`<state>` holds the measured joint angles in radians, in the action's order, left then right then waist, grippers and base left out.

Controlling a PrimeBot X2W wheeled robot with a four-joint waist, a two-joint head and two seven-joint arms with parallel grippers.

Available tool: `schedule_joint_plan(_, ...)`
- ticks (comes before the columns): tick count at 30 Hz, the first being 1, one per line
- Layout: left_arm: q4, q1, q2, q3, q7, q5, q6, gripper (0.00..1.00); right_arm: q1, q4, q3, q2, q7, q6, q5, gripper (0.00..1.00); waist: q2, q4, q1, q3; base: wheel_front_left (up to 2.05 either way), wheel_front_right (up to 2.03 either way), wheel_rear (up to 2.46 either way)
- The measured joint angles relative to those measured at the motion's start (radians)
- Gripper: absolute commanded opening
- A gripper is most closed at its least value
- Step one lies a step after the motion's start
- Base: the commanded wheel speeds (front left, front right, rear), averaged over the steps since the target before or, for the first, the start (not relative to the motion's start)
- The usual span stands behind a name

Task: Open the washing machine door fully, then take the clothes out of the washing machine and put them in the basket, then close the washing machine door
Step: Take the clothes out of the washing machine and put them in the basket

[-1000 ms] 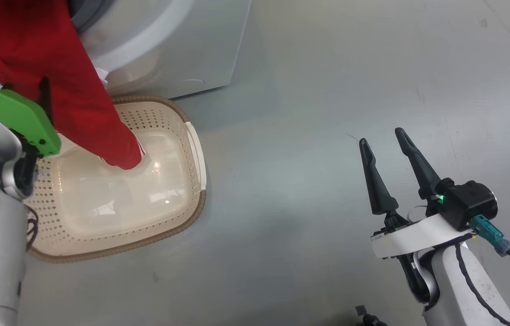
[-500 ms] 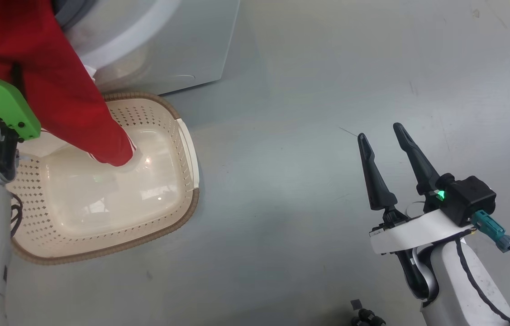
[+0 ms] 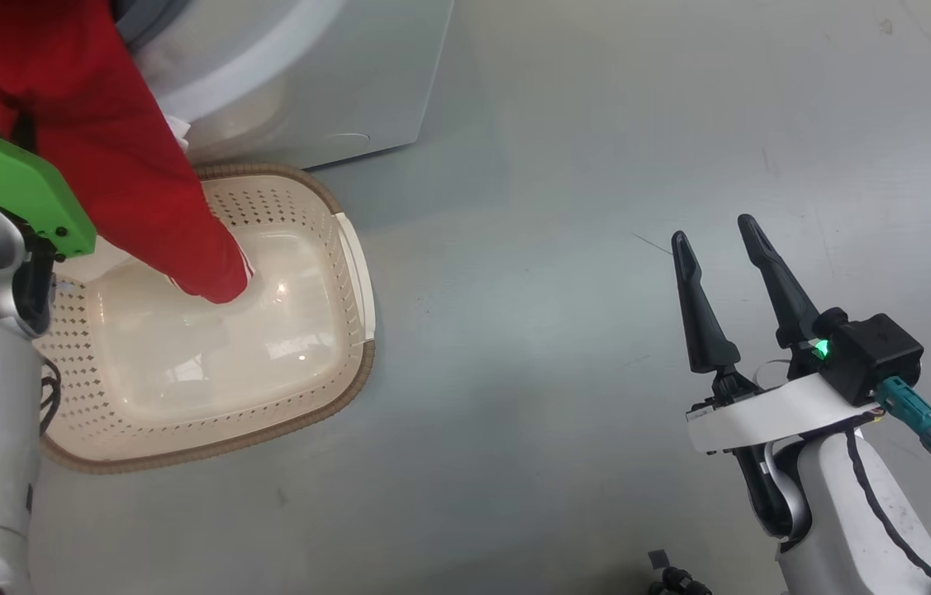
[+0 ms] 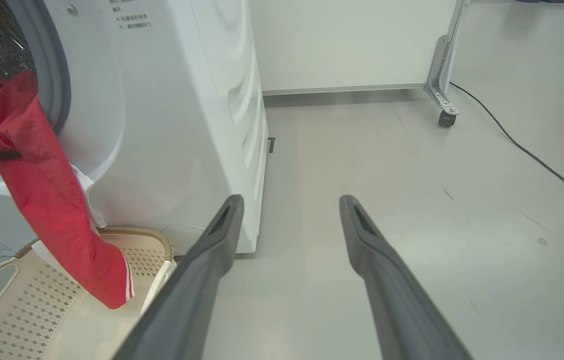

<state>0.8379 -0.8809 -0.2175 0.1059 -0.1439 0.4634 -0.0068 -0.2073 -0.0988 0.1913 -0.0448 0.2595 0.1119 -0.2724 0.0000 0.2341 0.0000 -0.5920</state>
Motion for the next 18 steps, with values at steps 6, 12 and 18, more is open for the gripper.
schedule_joint_plan(6, -0.007, 0.011, 0.018, -0.006, 0.089, 0.002, -0.009, 0.00, 0.000, -0.002, -0.012, 0.000, 0.000, 0.000, 0.003, 1.00, 0.0000, -0.027, 0.0000, 0.009, 0.00, 0.00, 0.00)
schedule_joint_plan(12, -0.028, 0.069, 0.056, -0.011, 0.191, 0.004, -0.031, 0.00, 0.000, -0.005, -0.026, 0.000, 0.000, 0.000, 0.014, 1.00, 0.0000, -0.055, 0.0000, 0.025, 0.00, 0.00, 0.00)
schedule_joint_plan(18, -0.056, 0.132, 0.094, 0.000, 0.297, 0.007, -0.050, 0.00, 0.001, -0.014, -0.032, 0.000, 0.000, 0.000, 0.029, 1.00, 0.0000, -0.084, 0.0000, 0.054, 0.00, 0.00, 0.00)
